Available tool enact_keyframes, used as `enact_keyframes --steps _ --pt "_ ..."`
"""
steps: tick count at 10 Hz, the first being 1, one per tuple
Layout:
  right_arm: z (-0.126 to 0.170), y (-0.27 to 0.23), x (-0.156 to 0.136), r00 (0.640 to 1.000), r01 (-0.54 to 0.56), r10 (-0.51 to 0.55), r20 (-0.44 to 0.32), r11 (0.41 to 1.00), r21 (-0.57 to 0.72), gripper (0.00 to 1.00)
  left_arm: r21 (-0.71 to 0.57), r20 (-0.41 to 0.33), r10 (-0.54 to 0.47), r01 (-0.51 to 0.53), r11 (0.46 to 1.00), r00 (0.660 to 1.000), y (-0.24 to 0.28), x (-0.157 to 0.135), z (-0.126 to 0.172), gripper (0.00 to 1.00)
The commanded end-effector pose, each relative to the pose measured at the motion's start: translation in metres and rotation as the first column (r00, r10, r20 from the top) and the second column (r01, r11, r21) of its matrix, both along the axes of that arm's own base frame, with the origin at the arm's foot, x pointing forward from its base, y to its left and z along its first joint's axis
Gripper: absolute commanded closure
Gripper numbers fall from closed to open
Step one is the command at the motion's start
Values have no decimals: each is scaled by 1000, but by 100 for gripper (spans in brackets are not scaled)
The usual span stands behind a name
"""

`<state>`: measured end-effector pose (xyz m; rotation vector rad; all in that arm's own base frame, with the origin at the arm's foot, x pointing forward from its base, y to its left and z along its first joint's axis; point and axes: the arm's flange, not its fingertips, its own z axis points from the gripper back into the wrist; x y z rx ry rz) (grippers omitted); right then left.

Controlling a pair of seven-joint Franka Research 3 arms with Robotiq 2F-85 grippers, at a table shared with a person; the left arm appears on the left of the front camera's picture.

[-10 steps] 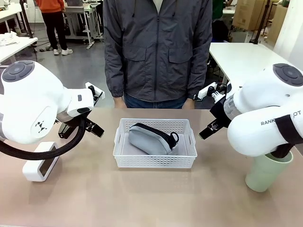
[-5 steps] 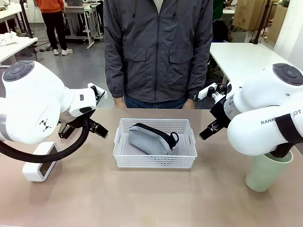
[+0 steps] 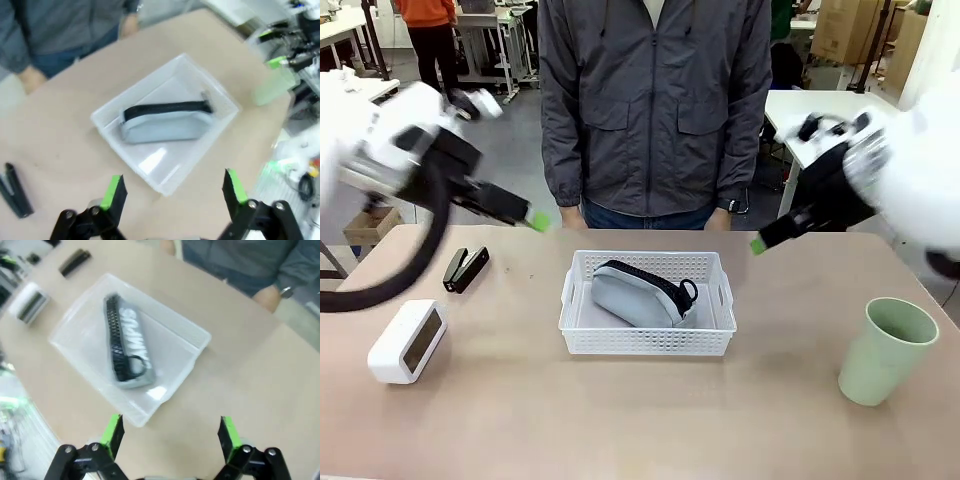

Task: Efficiently arrange items inside the basket to fit them all.
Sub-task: Pick up the Digital clock and place it inside the Organizing basket.

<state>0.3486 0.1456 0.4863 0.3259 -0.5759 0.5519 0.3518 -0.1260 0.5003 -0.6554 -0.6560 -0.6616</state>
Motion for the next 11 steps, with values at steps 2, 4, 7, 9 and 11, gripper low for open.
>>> enact_keyframes --steps 2,4,7,9,11 --pt "60 -68 -66 975 203 -221 31 933 297 0 -212 51 34 -22 977 998 105 -82 18 0" --pt "71 -119 -110 967 214 -254 26 864 455 0 -314 34 185 -166 935 982 168 -116 19 0" --pt "47 -205 -141 952 275 -297 -75 720 638 0 -522 -30 337 -302 797 941 255 -155 -20 0" --pt "8 -248 -144 951 308 -241 -195 664 681 0 -627 -118 383 -368 687 916 287 -164 -56 0" --pt "-37 -290 -138 946 324 -183 -268 555 766 0 -700 -179 360 -376 607 916 289 -153 -89 0"
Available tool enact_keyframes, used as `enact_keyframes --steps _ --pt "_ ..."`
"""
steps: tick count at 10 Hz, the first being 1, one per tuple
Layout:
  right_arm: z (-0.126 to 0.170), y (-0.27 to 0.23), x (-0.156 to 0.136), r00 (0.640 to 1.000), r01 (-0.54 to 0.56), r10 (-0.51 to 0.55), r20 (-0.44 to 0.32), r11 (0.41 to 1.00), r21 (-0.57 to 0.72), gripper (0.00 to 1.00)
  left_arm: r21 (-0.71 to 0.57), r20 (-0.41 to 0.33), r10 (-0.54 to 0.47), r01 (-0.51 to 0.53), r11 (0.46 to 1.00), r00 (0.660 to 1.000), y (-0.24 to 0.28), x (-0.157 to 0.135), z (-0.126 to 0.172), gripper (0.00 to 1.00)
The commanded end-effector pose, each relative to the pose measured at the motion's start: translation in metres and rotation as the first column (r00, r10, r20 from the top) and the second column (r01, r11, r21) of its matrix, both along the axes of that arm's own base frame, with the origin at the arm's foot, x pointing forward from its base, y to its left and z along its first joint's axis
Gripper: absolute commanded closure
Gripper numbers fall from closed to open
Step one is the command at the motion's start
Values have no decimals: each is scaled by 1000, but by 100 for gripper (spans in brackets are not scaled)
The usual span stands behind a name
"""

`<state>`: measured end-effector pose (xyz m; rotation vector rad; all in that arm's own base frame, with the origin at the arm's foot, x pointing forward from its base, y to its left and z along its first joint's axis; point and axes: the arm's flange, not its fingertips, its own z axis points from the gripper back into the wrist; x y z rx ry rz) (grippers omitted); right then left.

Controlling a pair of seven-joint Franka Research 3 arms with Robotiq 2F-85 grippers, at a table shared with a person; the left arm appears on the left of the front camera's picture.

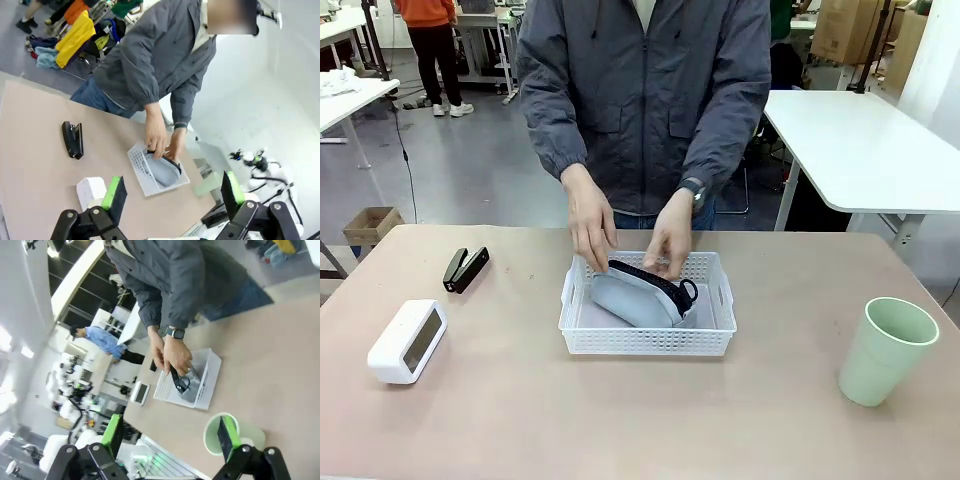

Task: Efficiently arrange items inside the basket to fit them all.
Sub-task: Pick up the Digital clock and place it inside the Organizing basket.

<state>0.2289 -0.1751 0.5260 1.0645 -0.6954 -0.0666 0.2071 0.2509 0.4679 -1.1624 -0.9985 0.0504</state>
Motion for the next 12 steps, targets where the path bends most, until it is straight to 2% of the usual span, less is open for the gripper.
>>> enact_keyframes --steps 1,2,3,4,5,12 --pt "-91 20 -17 1000 -10 12 -15 994 110 0 -67 27 -24 26 997 999 -86 -5 -63 0" --pt "-103 12 -12 999 23 -17 -47 989 144 0 -56 21 -41 42 998 999 -90 1 -67 0" --pt "-112 10 -7 997 57 -49 -58 988 144 0 -23 -35 -31 30 999 999 -98 9 -67 0" --pt "-59 -39 -2 999 13 -8 -45 993 115 0 73 -164 89 -78 994 982 -112 21 -61 0" --pt "-59 -39 -2 999 13 -8 -45 993 115 0 -55 -25 -32 31 998 999 -6 26 -41 0" --pt "-59 -39 -2 999 13 -8 -45 993 115 0 -55 -25 -32 31 998 999 -6 26 -41 0"
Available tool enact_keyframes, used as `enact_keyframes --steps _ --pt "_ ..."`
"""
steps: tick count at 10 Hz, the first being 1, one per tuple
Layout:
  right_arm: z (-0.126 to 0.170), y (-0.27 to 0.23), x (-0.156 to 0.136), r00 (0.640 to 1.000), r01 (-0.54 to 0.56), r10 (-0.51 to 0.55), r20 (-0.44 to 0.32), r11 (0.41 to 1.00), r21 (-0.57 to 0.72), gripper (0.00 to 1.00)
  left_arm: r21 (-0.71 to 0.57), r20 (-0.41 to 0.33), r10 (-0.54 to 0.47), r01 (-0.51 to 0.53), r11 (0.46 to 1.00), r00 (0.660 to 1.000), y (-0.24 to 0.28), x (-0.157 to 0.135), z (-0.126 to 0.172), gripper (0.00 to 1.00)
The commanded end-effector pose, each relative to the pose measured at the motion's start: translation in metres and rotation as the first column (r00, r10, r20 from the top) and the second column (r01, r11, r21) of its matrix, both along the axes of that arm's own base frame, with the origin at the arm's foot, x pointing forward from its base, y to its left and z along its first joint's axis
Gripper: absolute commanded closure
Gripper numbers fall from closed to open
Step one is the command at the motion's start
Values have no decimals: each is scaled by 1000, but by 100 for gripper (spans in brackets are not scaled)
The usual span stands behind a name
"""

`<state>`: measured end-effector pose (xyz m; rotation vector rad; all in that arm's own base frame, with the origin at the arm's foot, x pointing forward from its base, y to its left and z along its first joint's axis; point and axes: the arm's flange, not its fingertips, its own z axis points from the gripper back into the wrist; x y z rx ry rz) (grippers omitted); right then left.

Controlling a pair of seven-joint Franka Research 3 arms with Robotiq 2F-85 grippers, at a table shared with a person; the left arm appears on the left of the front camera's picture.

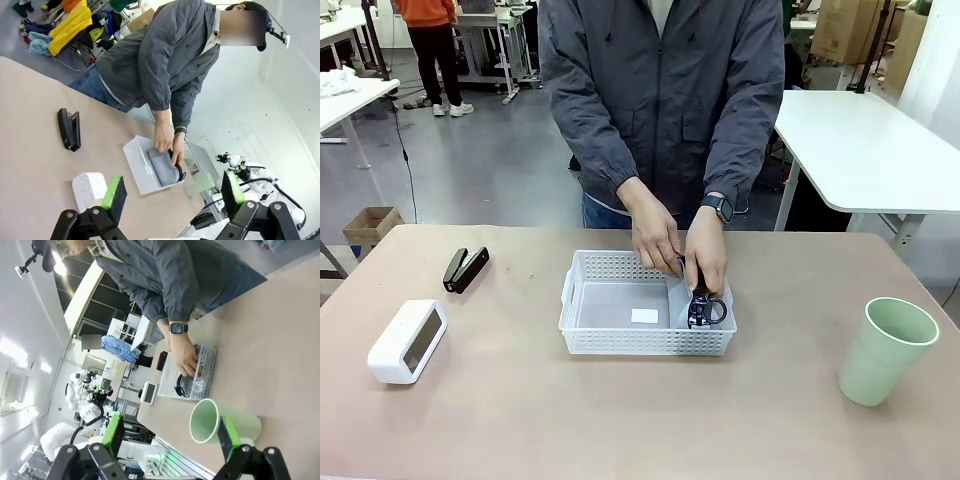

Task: Efficiently arrange items inside the basket to fit them all.
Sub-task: Pick up the Digital clock and place it inside the Organizing basket.

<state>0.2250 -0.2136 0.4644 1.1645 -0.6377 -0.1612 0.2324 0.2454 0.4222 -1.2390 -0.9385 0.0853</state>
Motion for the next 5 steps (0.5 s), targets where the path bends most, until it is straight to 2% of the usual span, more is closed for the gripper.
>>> enact_keyframes --steps 1,4,5 --pt "2 0 2 1000 -2 2 31 1000 -3 0 16 23 6 -6 1000 1000 0 1 4 0" --pt "2 0 2 1000 -2 2 31 1000 -3 0 16 23 6 -6 1000 1000 0 1 4 0" --pt "2 0 2 1000 -2 2 31 1000 -3 0 13 -12 2 -2 1000 1000 -1 1 1 0"
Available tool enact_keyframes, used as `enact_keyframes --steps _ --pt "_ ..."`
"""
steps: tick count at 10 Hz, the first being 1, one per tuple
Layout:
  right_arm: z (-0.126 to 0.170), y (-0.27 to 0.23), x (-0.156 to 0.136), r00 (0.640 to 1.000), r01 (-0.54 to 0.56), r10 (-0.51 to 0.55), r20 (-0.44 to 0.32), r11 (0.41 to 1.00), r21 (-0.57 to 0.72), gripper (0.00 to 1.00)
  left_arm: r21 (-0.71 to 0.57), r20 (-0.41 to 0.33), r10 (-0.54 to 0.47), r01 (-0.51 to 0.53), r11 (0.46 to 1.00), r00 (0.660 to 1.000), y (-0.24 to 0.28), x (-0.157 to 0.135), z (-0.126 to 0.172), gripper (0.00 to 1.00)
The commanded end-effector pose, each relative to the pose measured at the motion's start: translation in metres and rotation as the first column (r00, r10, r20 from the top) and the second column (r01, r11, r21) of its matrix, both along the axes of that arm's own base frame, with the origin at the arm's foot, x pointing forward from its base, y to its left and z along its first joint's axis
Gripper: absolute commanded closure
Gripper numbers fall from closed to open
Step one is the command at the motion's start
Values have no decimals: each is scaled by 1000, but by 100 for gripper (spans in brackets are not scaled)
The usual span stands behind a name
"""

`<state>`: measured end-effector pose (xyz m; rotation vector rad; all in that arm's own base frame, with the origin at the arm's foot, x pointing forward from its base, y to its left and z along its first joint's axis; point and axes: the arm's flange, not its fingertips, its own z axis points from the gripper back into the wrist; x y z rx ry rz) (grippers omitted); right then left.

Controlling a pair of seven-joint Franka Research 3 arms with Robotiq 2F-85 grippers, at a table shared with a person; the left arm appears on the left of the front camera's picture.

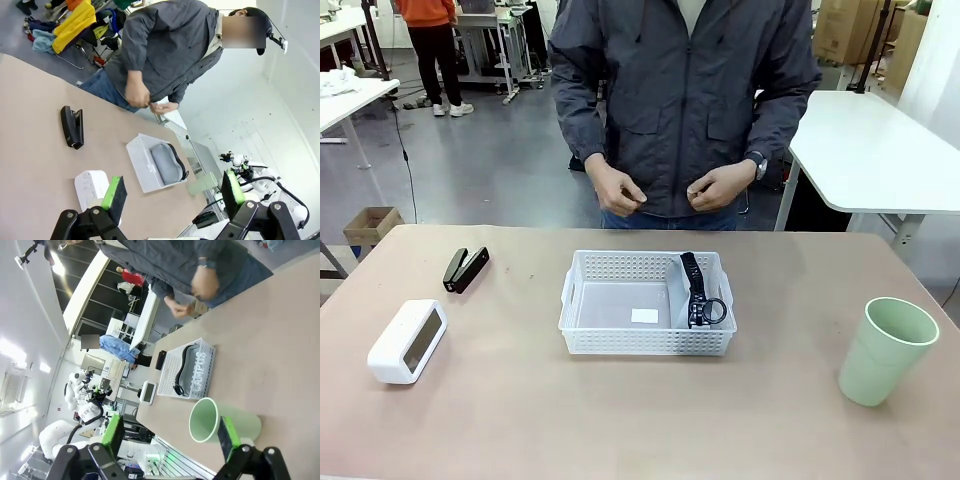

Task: Efficiently arrange items inside the basket to fit them all.
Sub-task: Pick up the Digital clock and place it inside the Organizing basket.

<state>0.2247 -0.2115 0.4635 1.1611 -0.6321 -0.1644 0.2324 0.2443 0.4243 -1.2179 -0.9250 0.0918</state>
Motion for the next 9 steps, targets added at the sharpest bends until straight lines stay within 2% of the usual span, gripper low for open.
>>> enact_keyframes --steps 1,2,3,4,5,6,7,8,9 --pt "3 -2 2 999 -3 3 37 1000 -1 0 59 -68 -85 89 994 994 -6 8 12 0" --pt "3 -2 2 999 -3 3 37 1000 -1 0 83 -143 -153 166 983 978 -11 18 22 0" --pt "3 -2 2 999 -3 3 37 1000 -1 0 110 -254 -216 250 962 943 -22 31 35 0" --pt "3 -2 2 999 -3 3 37 1000 -1 0 155 -386 -282 363 919 878 -37 46 46 0" --pt "3 -2 2 999 -3 3 37 1000 -1 0 224 -526 -290 459 860 800 -55 61 54 0" --pt "3 -2 2 999 -3 3 37 1000 -1 0 315 -614 -269 544 778 742 -74 75 56 0" --pt "3 -2 2 999 -3 3 37 1000 -1 0 428 -726 -172 634 644 666 -96 87 51 0" --pt "3 -2 2 999 -3 3 37 1000 -1 0 491 -769 -88 673 553 634 -114 95 44 0" --pt "3 -2 2 999 -3 3 37 1000 -1 0 496 -776 -100 700 514 623 -131 102 40 0"
